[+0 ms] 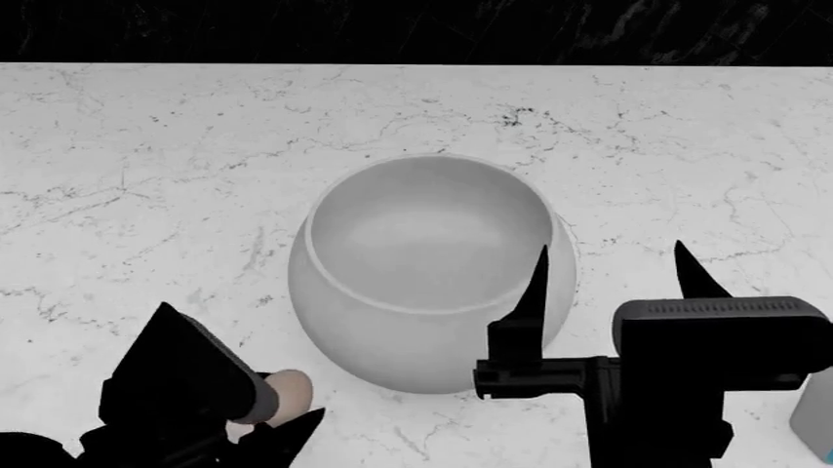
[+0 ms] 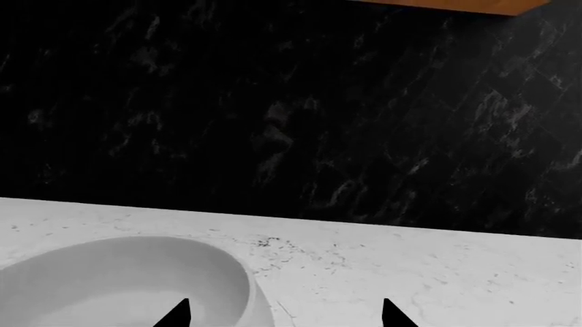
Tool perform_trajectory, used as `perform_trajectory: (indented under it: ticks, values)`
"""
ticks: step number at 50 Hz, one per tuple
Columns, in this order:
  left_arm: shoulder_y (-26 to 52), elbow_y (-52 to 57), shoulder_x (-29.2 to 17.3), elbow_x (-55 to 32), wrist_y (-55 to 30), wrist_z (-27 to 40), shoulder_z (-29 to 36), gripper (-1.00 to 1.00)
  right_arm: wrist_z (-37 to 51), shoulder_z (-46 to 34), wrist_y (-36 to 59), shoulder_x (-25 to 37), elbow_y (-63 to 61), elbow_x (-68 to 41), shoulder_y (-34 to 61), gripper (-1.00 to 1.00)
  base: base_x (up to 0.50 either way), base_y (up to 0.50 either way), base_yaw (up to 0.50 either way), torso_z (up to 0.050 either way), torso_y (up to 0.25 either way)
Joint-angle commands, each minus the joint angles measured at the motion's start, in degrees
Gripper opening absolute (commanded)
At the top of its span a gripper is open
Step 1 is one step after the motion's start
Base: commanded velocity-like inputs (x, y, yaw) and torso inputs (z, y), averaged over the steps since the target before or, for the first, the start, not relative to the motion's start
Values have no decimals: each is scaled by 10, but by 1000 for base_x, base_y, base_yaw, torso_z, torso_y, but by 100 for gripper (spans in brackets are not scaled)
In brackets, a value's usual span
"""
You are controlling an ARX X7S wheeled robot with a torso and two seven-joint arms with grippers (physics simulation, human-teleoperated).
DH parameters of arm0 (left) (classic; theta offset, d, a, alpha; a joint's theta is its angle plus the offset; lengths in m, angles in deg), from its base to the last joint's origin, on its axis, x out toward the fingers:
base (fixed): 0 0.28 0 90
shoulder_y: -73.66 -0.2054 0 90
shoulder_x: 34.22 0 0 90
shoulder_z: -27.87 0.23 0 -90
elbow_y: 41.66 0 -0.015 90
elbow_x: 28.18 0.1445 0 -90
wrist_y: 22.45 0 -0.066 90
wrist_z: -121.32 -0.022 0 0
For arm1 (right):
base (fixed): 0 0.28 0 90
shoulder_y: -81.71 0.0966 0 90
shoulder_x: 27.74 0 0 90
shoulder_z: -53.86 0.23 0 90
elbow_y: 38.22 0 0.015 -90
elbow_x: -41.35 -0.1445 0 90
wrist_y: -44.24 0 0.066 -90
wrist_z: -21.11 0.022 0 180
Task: Place the eggs and milk next to the bowl.
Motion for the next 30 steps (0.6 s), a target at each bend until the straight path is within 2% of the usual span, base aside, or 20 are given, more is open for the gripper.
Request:
perform_trajectory:
  ticks: [1,30]
  values:
    - [8,-15,11,2,6,-3,25,-100,1,-2,-3,0,5,-1,2,100,0,0,0,0,0]
    - [24,-59,35,12,22,-14,62,-100,6,-6,-5,4,5,-5,-3,100,0,0,0,0,0]
